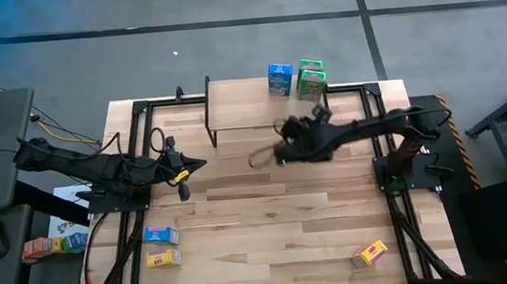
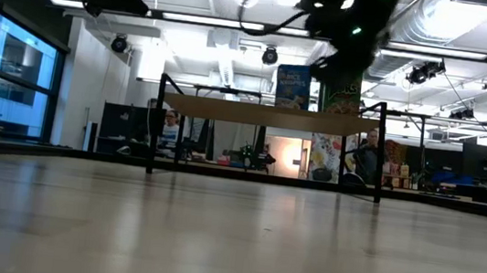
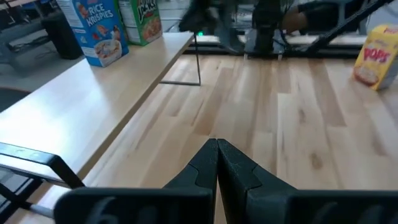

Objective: Stack cereal on shelf
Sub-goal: Put the blue cereal box on the shelf

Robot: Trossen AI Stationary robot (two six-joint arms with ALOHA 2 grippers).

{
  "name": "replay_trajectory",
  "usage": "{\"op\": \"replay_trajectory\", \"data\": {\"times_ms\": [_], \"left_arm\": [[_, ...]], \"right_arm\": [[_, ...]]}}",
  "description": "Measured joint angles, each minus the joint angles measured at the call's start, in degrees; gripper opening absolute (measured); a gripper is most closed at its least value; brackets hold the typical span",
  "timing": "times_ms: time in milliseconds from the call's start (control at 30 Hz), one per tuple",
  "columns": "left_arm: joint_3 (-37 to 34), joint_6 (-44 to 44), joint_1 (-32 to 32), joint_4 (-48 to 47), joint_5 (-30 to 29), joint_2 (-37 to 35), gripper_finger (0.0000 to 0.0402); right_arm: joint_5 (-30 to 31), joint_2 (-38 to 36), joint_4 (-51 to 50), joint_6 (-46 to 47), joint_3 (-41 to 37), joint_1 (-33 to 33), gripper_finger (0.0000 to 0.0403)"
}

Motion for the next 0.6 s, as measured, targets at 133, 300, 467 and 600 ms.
{"op": "replay_trajectory", "data": {"times_ms": [133,300,467,600], "left_arm": [[0.0,-0.9,0.0,-0.8,1.4,-2.3,0.0],[0.0,-0.8,0.0,-0.4,2.5,-3.9,0.0],[0.0,-0.3,0.0,-0.3,2.5,-4.1,0.0],[0.0,-0.2,0.0,-0.2,2.5,-4.0,0.0]], "right_arm": [[1.7,-1.1,-13.2,14.5,0.0,7.7,0.0],[0.1,-5.7,-14.1,21.2,-3.8,16.3,0.0],[-8.6,-16.0,3.2,20.3,-17.9,20.3,0.0],[-16.0,-25.0,30.2,11.8,-32.4,22.0,0.0]]}}
